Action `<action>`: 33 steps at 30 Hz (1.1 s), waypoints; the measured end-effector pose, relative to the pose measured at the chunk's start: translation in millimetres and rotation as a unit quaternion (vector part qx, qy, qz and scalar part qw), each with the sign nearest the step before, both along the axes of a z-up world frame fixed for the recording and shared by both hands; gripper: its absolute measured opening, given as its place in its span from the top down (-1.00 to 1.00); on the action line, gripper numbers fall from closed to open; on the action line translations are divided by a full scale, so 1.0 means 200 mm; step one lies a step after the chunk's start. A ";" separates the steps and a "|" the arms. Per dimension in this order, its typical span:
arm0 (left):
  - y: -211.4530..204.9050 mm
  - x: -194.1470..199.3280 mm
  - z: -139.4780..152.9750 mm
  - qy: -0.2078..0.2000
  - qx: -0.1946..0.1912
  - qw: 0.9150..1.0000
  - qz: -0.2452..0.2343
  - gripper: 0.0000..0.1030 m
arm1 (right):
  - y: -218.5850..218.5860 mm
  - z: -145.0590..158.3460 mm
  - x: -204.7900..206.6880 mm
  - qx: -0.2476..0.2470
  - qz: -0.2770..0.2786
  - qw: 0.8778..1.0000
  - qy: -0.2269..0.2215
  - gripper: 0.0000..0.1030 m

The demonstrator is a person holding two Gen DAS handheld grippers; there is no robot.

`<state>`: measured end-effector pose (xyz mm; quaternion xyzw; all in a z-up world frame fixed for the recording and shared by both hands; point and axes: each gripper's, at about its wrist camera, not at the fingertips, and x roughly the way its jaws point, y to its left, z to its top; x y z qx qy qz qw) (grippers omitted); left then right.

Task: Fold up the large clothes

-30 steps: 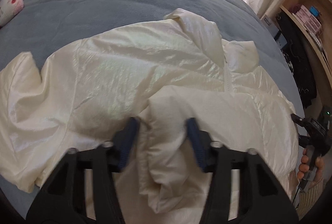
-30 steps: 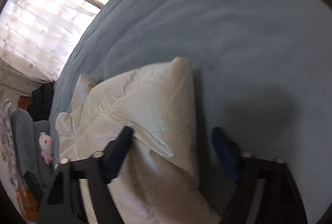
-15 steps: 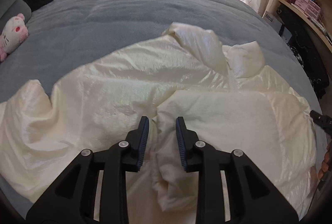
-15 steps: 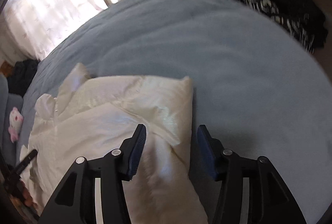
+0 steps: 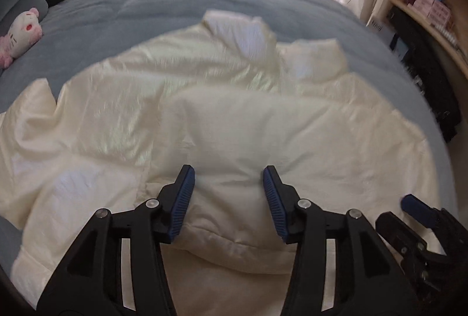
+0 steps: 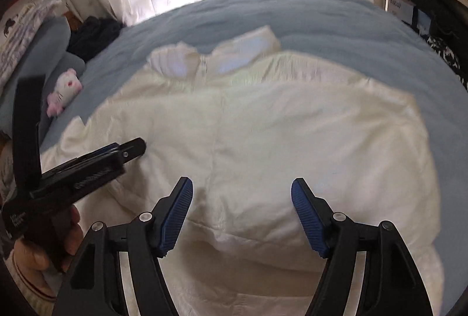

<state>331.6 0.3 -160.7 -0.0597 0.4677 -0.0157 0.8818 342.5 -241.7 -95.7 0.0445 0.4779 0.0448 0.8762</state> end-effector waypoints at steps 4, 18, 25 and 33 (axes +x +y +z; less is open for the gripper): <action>0.03 -0.02 -0.05 -0.011 0.012 1.000 -0.001 0.11 | -0.23 -0.04 -0.03 -0.069 -0.066 0.995 -0.016 -0.26; 0.13 -0.09 0.03 0.002 0.000 1.000 0.011 0.11 | -0.78 0.03 -0.30 0.007 -0.201 0.980 0.009 -0.39; 0.15 -0.34 0.26 -0.030 0.013 0.999 -0.001 0.11 | -0.57 0.20 -0.61 0.059 -0.184 0.981 0.001 -0.39; 0.19 -0.68 0.47 -0.031 -0.004 1.000 -0.006 0.11 | -0.31 0.44 -0.94 0.062 -0.151 0.986 -0.032 -0.39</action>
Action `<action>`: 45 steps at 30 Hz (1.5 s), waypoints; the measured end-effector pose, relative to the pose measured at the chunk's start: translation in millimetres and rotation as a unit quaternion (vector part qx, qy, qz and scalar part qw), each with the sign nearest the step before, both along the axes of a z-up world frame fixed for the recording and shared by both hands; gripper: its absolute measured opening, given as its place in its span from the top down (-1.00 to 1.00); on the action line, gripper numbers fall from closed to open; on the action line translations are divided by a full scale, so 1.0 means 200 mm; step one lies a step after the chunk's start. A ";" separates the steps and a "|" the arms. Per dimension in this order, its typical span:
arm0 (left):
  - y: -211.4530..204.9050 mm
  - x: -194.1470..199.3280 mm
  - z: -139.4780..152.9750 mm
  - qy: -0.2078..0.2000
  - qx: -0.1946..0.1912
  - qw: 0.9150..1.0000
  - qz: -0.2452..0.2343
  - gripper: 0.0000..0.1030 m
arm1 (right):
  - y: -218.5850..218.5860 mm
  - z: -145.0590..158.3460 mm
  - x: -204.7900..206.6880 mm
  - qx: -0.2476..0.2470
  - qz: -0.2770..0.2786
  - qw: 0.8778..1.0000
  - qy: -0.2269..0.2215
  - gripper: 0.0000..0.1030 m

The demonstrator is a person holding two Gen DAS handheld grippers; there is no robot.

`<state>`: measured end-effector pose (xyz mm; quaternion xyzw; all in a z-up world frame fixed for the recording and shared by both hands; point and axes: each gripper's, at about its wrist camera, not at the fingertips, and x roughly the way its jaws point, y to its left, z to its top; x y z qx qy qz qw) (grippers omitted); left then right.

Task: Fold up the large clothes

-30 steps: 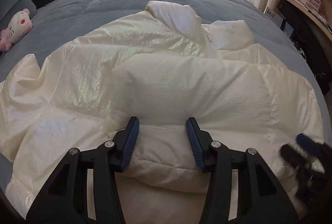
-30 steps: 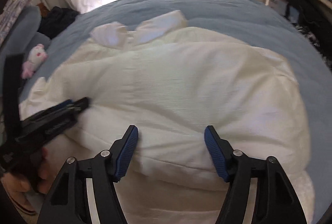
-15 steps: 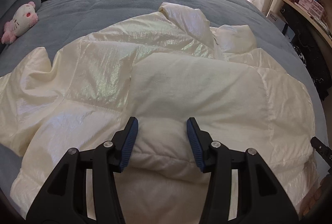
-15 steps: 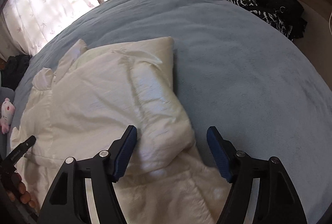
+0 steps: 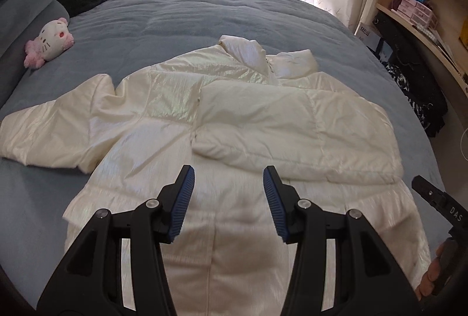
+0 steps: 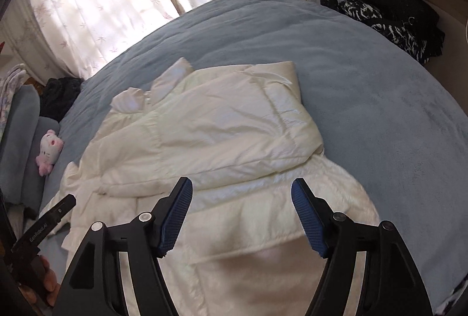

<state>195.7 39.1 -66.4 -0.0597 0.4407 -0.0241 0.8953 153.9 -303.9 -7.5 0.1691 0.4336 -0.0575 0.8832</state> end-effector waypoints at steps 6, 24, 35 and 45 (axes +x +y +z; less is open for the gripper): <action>0.07 -0.29 0.12 -0.013 0.011 1.000 0.007 0.11 | 0.15 0.14 -0.20 -0.005 0.015 1.000 -0.010 -0.39; 0.78 -0.68 0.14 0.003 -0.004 0.996 0.091 0.11 | 0.85 0.27 -0.39 -0.046 0.130 0.990 -0.014 -0.39; 1.70 -0.74 0.07 0.025 -0.062 0.976 0.209 0.11 | 1.56 0.30 -0.24 -0.062 0.231 0.971 -0.013 -0.39; 2.25 -0.51 -0.18 0.013 -0.169 0.958 0.229 -0.27 | 2.18 0.24 0.08 -0.079 0.266 0.959 -0.062 -0.40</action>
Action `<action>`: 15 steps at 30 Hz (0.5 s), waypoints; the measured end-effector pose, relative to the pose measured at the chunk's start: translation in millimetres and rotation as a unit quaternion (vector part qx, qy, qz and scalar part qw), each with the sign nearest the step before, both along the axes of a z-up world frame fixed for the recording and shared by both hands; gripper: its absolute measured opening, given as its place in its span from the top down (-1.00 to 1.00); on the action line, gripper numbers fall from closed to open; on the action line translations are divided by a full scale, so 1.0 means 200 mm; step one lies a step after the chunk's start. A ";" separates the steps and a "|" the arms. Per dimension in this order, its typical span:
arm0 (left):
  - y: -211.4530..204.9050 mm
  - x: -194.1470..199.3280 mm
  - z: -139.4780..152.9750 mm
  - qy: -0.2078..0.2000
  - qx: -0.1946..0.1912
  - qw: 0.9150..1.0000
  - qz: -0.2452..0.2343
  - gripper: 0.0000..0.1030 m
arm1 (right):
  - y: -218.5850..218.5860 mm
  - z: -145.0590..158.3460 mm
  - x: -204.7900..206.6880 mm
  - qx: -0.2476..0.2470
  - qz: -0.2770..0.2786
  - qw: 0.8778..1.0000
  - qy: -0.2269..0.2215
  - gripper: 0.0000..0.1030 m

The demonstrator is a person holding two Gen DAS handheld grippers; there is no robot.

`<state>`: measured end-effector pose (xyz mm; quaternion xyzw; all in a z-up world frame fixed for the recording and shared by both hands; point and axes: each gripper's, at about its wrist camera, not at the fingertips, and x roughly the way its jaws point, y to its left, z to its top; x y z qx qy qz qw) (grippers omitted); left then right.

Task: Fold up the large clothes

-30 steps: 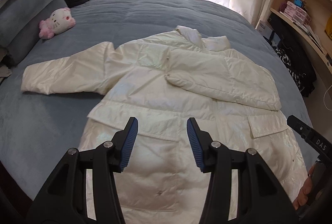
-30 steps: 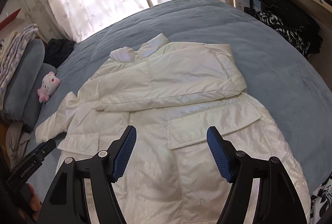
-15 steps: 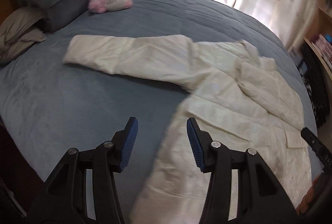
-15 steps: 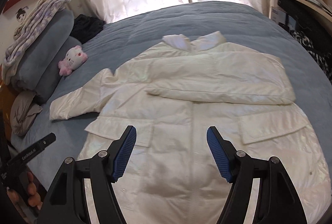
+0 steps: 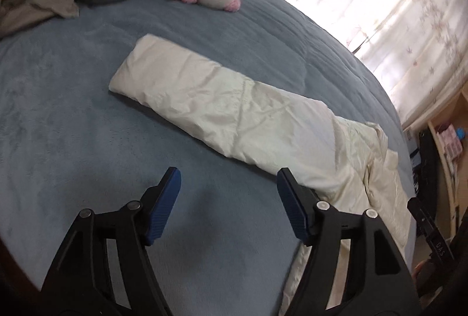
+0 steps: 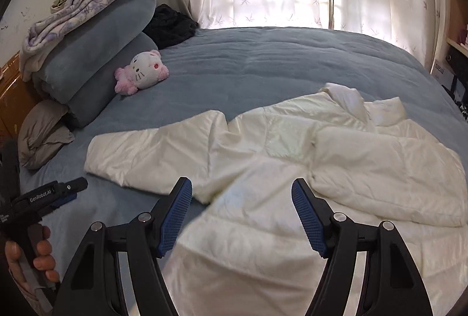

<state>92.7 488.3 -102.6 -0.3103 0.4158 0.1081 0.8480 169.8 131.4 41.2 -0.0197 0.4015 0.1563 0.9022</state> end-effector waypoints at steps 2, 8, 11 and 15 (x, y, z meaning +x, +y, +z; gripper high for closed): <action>0.08 0.07 -0.10 -0.004 -0.028 1.000 0.009 -0.27 | 0.08 -0.07 0.09 -0.006 -0.002 1.000 -0.003 -0.40; 0.30 0.23 -0.34 0.001 -0.081 0.995 0.049 -0.27 | 0.26 -0.36 0.35 -0.009 -0.001 1.000 0.011 -0.40; 0.37 0.29 -0.42 0.004 -0.102 0.993 0.062 -0.27 | 0.32 -0.50 0.44 -0.014 0.002 1.000 0.018 -0.39; 0.40 0.35 -0.46 -0.008 -0.093 0.994 0.062 -0.27 | 0.40 -0.68 0.52 -0.021 0.013 0.999 0.028 -0.39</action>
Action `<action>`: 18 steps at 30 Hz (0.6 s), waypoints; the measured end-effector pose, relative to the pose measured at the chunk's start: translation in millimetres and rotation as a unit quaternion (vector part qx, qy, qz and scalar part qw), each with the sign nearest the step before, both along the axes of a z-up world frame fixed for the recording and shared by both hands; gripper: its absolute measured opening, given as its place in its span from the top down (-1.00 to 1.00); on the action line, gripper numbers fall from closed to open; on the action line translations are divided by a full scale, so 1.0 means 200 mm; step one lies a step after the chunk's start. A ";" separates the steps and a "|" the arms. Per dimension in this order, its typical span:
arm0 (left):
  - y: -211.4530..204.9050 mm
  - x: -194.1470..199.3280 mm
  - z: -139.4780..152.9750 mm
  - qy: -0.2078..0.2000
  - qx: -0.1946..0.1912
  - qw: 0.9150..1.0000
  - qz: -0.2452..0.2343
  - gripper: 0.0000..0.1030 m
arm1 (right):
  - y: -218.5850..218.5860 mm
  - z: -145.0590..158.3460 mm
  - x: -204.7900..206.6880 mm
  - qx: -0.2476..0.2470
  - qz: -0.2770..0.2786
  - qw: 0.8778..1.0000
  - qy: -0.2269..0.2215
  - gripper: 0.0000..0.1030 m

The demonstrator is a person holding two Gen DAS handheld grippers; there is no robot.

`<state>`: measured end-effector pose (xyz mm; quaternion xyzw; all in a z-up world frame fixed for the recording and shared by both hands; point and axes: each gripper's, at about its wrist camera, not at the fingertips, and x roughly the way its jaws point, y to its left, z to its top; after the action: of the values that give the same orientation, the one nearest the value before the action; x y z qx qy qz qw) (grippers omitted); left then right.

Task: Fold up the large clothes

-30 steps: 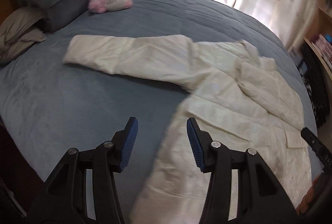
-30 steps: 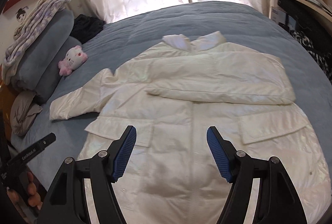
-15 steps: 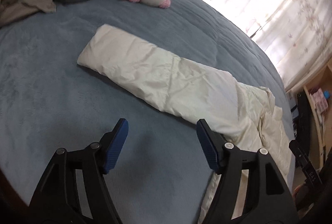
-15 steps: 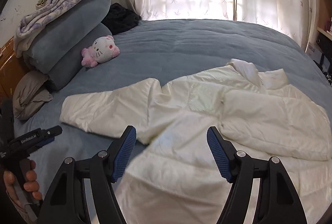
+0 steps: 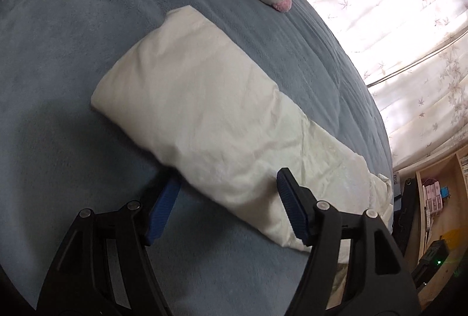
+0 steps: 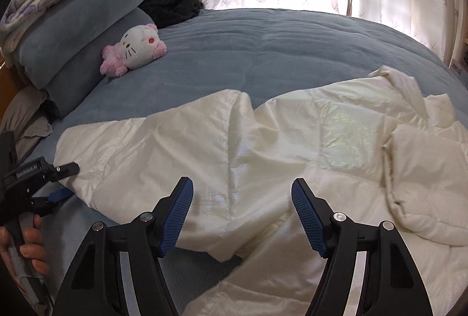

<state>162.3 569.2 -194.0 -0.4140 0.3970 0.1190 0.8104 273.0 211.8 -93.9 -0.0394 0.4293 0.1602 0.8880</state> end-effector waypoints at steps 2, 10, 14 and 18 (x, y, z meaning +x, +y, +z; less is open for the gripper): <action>0.01 0.03 -0.02 -0.004 0.003 1.000 0.002 -0.27 | 0.01 -0.07 0.01 -0.005 0.001 1.000 0.008 -0.39; 0.02 0.10 -0.03 -0.017 0.031 0.999 0.002 -0.27 | -0.01 -0.23 0.05 0.006 -0.004 1.000 0.019 -0.39; 0.02 0.12 -0.01 -0.021 0.041 0.999 0.000 -0.23 | -0.02 -0.28 0.05 0.002 -0.004 1.000 0.019 -0.39; 0.04 0.13 0.01 -0.023 0.049 0.999 0.007 0.32 | -0.02 -0.31 0.02 -0.001 -0.001 1.000 0.017 -0.40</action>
<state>188.5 576.6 -192.0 -0.3791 0.3690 0.1342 0.8379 277.8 208.2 -155.1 -0.0370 0.4442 0.1594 0.8809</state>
